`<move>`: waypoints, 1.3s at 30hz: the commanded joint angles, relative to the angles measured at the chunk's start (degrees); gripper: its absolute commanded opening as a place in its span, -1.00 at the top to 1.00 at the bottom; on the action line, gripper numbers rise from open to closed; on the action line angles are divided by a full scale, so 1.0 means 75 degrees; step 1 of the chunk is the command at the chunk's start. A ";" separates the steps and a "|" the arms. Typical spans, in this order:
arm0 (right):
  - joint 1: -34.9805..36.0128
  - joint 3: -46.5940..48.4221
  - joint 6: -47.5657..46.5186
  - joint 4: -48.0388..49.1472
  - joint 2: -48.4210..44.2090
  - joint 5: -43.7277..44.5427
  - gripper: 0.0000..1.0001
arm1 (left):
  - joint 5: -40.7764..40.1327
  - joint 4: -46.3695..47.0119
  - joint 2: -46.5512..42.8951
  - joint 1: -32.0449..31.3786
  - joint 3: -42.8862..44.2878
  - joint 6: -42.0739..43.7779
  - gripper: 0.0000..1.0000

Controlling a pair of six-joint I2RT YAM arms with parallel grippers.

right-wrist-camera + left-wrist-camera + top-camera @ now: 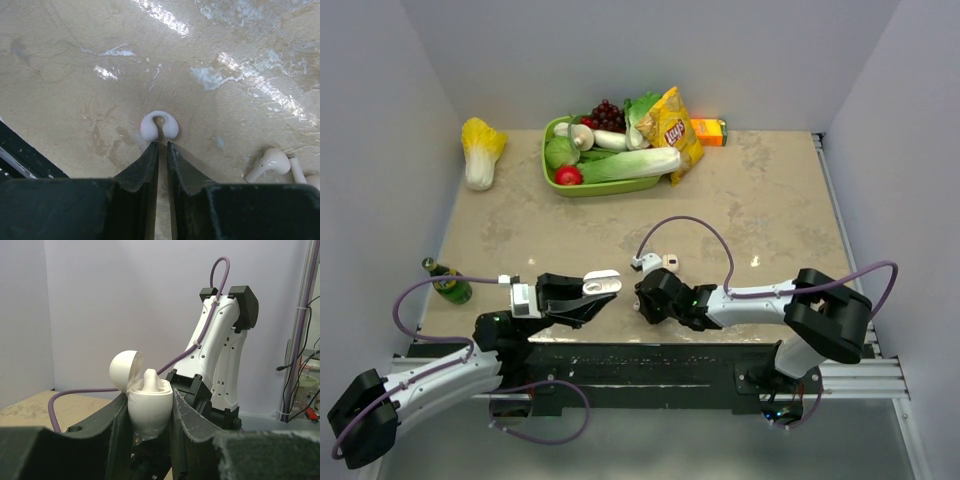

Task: Insert the wireless bluetooth earbuds into the charging case
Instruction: Adjust the earbud at the center of the board.

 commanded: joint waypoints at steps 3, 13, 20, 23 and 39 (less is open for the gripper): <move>-0.0004 0.0289 -0.0089 0.0362 0.0207 -0.0245 0.69 | -0.0149 0.0677 0.0000 -0.0048 -0.0246 0.0118 1.00; -0.0015 0.0640 -0.0031 0.0385 0.0582 -0.0339 0.57 | -0.0172 0.0630 -0.0023 -0.0072 -0.0257 0.0141 1.00; -0.0226 0.0863 0.0063 0.0537 0.0922 -0.0515 0.48 | -0.0207 0.0583 0.0012 -0.0083 -0.0281 0.0153 1.00; -0.0273 0.0910 0.0017 0.0596 0.0841 -0.0632 0.46 | -0.0231 0.0595 0.0024 -0.0083 -0.0269 0.0165 1.00; -0.0859 0.0453 -0.1061 0.0162 -0.1188 -0.0621 0.14 | -0.0114 0.0618 0.0023 -0.0095 -0.0234 0.0188 1.00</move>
